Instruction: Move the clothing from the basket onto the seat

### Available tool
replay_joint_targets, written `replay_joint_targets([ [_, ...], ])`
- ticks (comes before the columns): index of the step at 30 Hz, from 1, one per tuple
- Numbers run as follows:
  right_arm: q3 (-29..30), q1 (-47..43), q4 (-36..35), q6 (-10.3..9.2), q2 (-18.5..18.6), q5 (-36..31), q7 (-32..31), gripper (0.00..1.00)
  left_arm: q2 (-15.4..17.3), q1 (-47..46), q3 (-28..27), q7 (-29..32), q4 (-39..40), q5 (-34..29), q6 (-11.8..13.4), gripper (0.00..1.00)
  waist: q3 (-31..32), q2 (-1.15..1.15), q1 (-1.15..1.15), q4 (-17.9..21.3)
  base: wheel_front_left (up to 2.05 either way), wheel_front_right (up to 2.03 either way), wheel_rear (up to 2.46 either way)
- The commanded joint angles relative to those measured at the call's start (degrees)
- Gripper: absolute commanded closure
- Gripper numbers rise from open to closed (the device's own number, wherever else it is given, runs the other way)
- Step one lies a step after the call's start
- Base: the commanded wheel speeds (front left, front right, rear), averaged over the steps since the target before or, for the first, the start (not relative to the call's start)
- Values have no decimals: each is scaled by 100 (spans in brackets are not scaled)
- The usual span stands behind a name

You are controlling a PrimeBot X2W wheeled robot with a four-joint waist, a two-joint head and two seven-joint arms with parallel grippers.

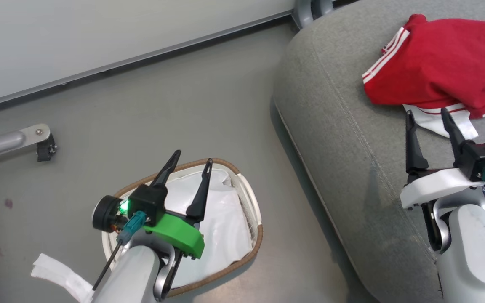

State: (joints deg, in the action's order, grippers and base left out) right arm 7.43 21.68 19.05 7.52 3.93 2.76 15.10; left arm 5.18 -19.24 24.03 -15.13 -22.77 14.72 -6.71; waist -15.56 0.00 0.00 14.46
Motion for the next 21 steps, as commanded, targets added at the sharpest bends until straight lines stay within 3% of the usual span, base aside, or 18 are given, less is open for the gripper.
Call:
replay_joint_targets([
  [1, -46, -106, -4, -7, -27, 46, 10, 0, 5, 159, -148, -3, -22, -30, 47, 0, 246, 0, 0, -358, 0, 0, 0],
  [13, -436, -337, 3, -6, -86, 265, 11, 0, -92, 852, -1475, -2, -31, -325, 310, 0, 576, 0, 0, -997, 0, 0, 0],
  [21, -626, -618, 96, -6, -88, 489, 10, 0, -176, 1331, -2141, -2, 60, -376, 264, 0, 873, 0, 0, -1126, 0, 0, 0],
])
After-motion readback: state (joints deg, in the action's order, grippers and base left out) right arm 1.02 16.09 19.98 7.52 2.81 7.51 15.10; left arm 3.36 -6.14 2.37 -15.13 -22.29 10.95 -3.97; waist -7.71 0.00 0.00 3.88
